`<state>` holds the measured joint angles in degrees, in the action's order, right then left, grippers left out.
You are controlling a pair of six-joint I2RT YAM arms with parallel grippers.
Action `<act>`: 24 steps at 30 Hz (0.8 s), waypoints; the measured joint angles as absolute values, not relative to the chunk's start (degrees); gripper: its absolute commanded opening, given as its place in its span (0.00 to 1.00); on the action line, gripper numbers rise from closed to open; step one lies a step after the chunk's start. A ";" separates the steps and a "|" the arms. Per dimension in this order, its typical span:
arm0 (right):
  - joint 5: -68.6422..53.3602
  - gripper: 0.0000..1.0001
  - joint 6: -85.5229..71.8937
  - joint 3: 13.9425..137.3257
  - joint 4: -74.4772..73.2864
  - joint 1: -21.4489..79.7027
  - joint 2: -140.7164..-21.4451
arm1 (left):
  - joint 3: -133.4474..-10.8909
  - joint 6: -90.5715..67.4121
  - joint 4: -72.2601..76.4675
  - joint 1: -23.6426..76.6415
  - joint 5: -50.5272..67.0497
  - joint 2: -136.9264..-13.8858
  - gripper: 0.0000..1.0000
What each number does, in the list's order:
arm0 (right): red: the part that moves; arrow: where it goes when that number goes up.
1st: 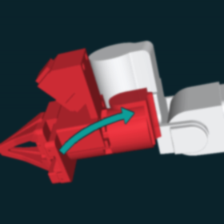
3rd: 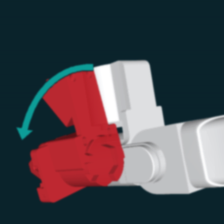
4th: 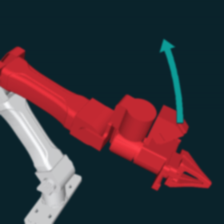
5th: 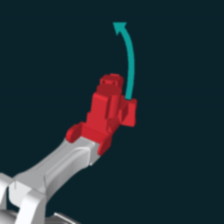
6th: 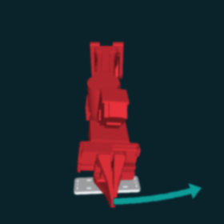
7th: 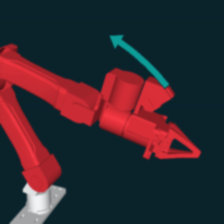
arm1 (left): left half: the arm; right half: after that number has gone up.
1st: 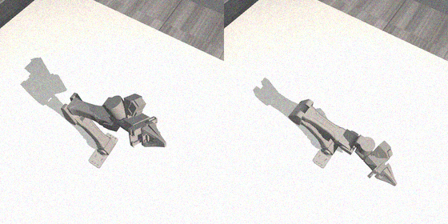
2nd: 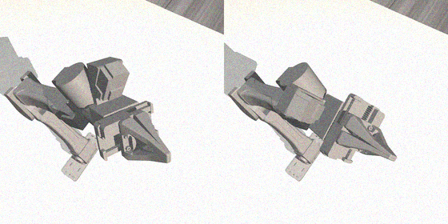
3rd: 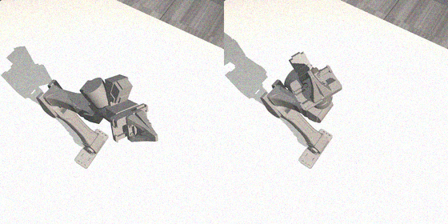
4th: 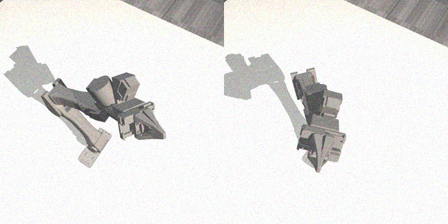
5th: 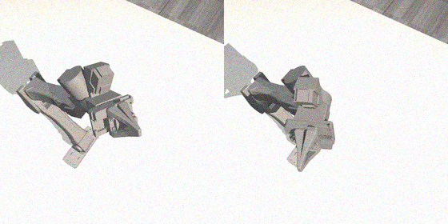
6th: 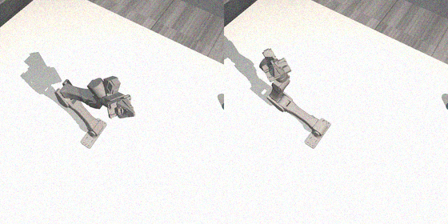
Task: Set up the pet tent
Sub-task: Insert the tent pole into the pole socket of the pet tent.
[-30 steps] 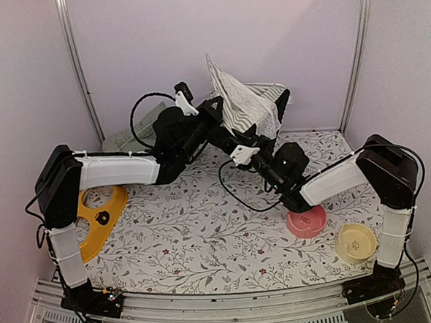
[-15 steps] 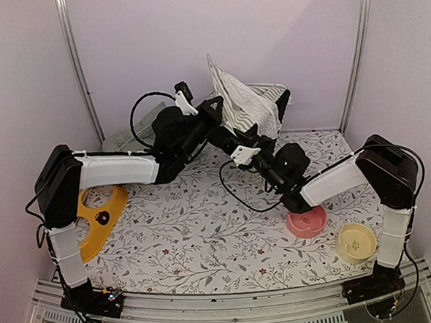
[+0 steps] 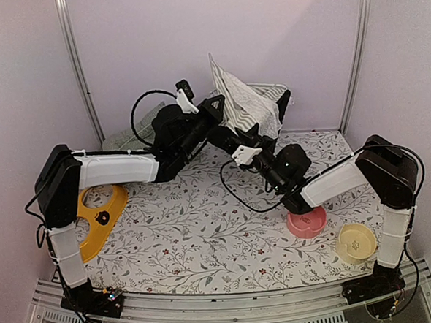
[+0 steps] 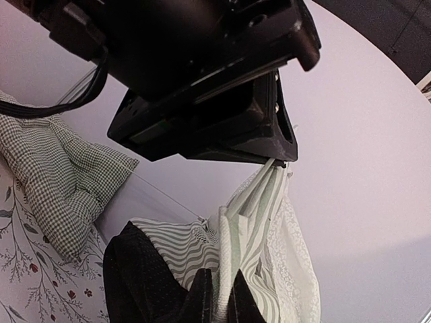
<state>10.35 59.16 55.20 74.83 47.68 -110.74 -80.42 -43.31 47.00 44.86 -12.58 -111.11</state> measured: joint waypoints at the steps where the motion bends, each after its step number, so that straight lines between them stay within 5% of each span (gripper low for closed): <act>1: 10.41 0.00 59.18 55.07 75.02 47.68 -110.74 | -80.42 -43.31 46.87 44.86 -12.45 -111.11 0.00; 24: 12.38 0.00 59.40 51.35 83.42 48.40 -112.36 | -80.73 -46.54 44.95 44.84 -8.73 -111.11 0.00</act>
<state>12.38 59.40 51.35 83.42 48.40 -112.36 -80.73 -46.54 44.95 44.84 -8.73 -111.11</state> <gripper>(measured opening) 0.060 0.009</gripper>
